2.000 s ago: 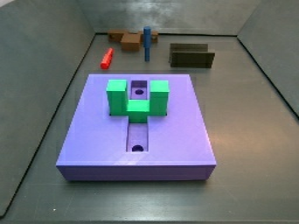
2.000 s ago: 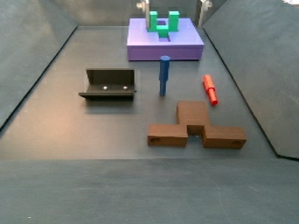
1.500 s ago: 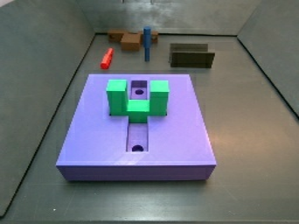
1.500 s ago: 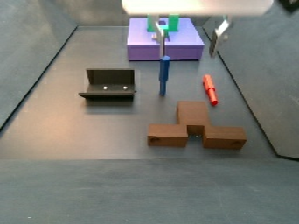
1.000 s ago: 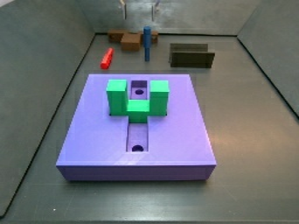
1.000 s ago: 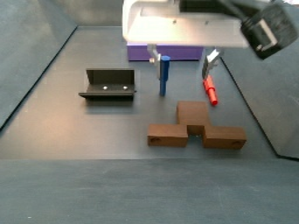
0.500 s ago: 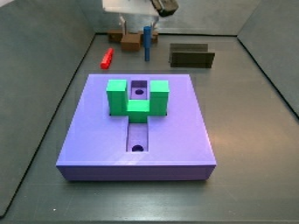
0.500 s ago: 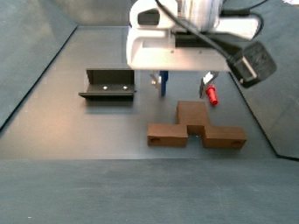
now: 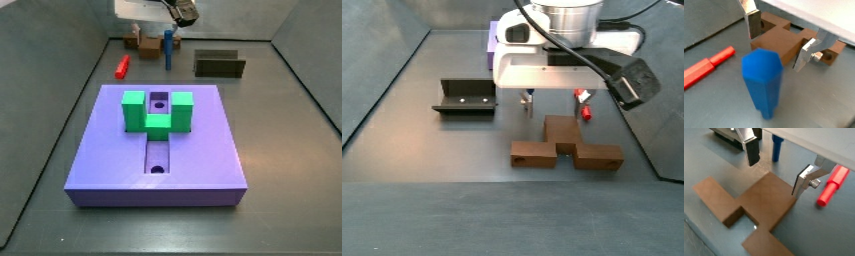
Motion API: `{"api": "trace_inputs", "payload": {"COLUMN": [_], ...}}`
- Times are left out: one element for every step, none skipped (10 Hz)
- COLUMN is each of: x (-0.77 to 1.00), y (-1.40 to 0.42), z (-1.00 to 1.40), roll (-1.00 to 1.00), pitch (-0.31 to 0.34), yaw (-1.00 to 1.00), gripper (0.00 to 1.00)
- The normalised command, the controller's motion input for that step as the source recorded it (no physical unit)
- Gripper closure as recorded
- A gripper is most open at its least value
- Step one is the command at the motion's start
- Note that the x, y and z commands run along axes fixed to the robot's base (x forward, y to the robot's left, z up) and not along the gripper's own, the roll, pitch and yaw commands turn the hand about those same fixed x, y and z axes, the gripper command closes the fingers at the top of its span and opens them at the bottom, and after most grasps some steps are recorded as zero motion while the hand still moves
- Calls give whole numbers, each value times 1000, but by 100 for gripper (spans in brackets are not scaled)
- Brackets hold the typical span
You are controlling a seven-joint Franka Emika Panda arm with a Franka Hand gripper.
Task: Pick up the brown object. Move up. Place the brown object on the fixture. Regrasp the brown object. Move to above the board. Insert the brown object.
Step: Pick up the brown object.
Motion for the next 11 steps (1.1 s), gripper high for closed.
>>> {"api": "trace_inputs", "payload": {"x": [-169, -54, 11, 0, -129, -231, -209, -209, -129, 0, 0], "y": [40, 0, 0, 0, 26, 69, 91, 131, 114, 66, 49], "z": [-51, -49, -157, -194, -171, -157, -149, -120, -114, -143, -140], "roll": [-66, -111, -83, -63, -37, -47, -47, -63, -77, -133, -146], "pitch": [-13, -36, -17, -13, -4, -47, -44, -50, -60, -74, -67], "yaw": [-11, 0, 0, 0, 0, 0, 0, 0, 0, 0, 0], "gripper": [0, 0, 0, 0, 0, 0, 0, 0, 0, 0, 0]}}
